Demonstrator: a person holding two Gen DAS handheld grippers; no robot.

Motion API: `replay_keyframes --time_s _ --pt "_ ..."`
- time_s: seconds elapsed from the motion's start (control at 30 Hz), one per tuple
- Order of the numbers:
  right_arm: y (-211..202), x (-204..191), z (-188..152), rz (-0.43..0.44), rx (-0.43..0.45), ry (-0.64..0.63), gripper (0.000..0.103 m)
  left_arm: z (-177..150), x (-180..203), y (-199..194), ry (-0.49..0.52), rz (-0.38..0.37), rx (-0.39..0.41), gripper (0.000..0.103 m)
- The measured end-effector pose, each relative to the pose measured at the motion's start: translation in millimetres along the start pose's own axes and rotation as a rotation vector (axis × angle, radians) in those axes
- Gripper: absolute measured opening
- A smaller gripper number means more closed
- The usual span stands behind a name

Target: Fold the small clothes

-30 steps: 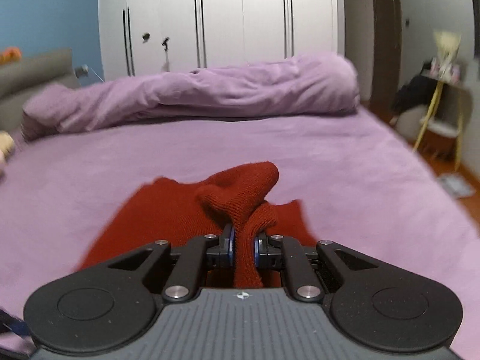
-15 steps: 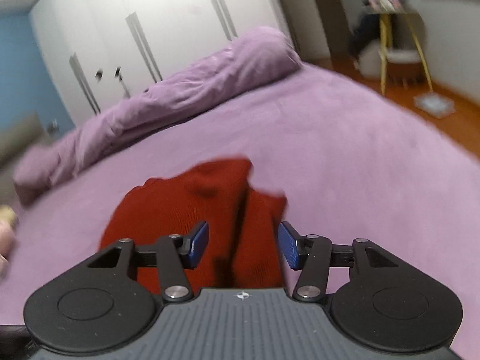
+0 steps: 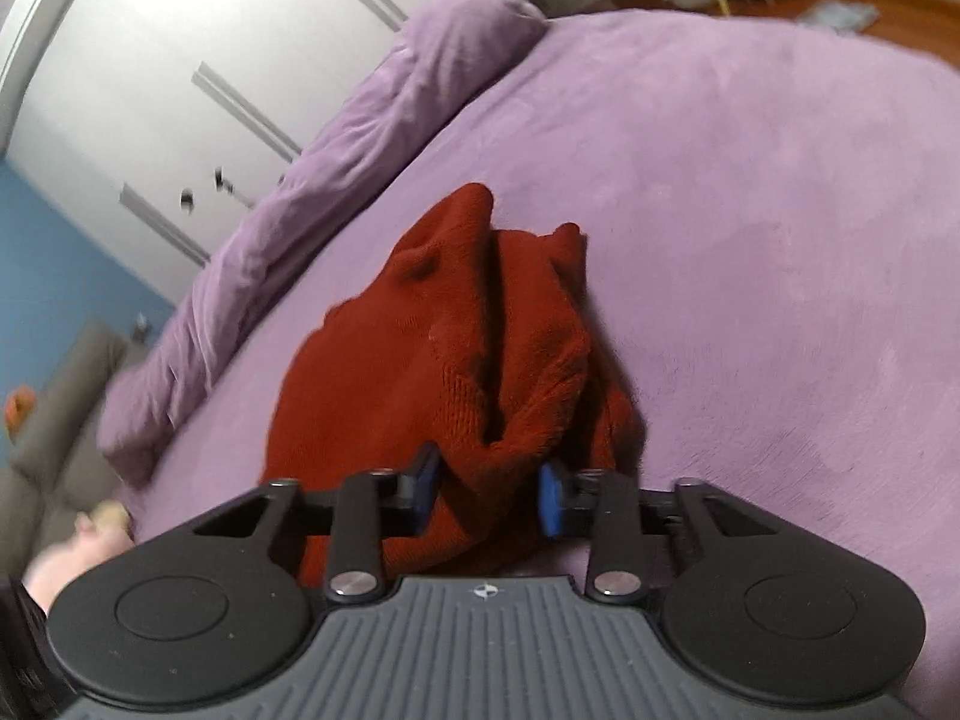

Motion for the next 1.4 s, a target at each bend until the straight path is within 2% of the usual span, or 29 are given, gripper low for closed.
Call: replay_keyframes --time_s 0.07,0.1,0.17,0.2,0.23,0.37,0.5,0.6,0.7,0.83,0.93,1.07,1.23,1.4 --pt "-1 -4 0 0.073 -0.003 0.060 0.018 2 -2 -3 -0.017 -0.001 0.008 0.060" --pt "-2 -6 0 0.151 -0.012 0.124 0.017 4 -3 -5 -0.027 0.001 0.017 0.059" --pt "-5 -4 5 0.348 -0.013 0.335 0.017 8 -7 -8 -0.044 0.008 0.033 0.060" --pt "-5 1 6 0.399 -0.011 0.408 0.017 9 -8 -9 -0.052 0.005 0.036 0.062" --pt "-3 8 6 0.399 -0.010 0.445 0.017 10 -8 -9 -0.058 -0.001 0.035 0.063" --pt "12 34 -5 0.132 -0.056 0.312 0.017 7 -7 -4 -0.056 -0.013 0.013 0.063" --pt "7 17 -4 0.064 -0.043 0.149 0.017 6 -10 -5 -0.053 -0.015 0.015 0.063" --pt "3 13 0 0.115 -0.039 0.150 0.017 5 -15 -8 -0.045 -0.029 0.014 0.065" --pt "1 16 3 0.053 -0.048 0.045 0.021 1 -22 -15 -0.031 -0.049 0.004 0.065" --pt "-19 17 15 -0.024 -0.001 -0.047 0.034 -1 -32 -27 0.020 -0.053 0.008 0.065" --pt "-31 19 28 -0.099 0.047 -0.105 0.035 7 -43 -34 0.033 0.011 0.043 0.064" --pt "-29 4 38 -0.083 0.064 -0.172 0.036 25 -42 -35 -0.004 -0.011 0.078 0.064" --pt "3 -42 39 -0.075 0.050 -0.332 0.036 42 -19 -28 -0.007 -0.072 0.104 0.064" --pt "50 -73 49 -0.093 0.021 -0.431 0.033 53 -7 -11 -0.007 -0.069 0.110 0.064"
Point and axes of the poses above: each gripper's, at about its wrist camera, not at the fingertips, and y roughly the way its jaws point, x to its right, z to its top, the point moved 10 cm from there along y, roughly the way its jaws point
